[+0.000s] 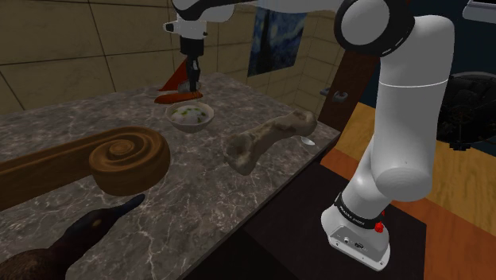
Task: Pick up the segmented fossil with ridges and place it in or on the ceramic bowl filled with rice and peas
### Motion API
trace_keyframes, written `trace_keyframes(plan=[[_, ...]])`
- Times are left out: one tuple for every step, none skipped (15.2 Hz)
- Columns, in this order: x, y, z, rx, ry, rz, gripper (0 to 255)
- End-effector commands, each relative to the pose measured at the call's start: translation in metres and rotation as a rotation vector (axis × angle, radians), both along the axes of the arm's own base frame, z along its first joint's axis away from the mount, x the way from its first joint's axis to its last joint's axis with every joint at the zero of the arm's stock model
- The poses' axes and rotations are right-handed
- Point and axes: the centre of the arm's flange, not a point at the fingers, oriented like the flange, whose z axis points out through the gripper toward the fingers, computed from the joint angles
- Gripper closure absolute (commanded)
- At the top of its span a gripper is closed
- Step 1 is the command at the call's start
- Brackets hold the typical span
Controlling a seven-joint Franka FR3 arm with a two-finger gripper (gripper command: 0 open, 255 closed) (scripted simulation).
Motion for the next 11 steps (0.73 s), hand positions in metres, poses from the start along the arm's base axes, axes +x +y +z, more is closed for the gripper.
trace_keyframes(plan=[[0.002,-0.002,-0.010,0.000,0.000,0.001,255],[0.002,-0.002,-0.015,0.000,0.000,0.001,255],[0.002,-0.002,-0.021,0.000,0.000,0.001,255],[0.002,-0.002,-0.026,0.000,0.000,0.001,255],[0.002,-0.002,-0.031,0.000,0.000,0.001,255],[0.002,-0.002,-0.037,0.000,0.000,0.001,255],[0.002,-0.002,-0.042,0.000,0.000,0.001,255],[0.002,-0.002,-0.047,0.000,0.000,0.001,255],[0.002,-0.002,-0.052,0.000,0.000,0.001,255],[0.002,-0.002,-0.061,0.000,0.000,0.001,255],[0.002,-0.002,-0.061,0.000,0.000,0.001,255]])
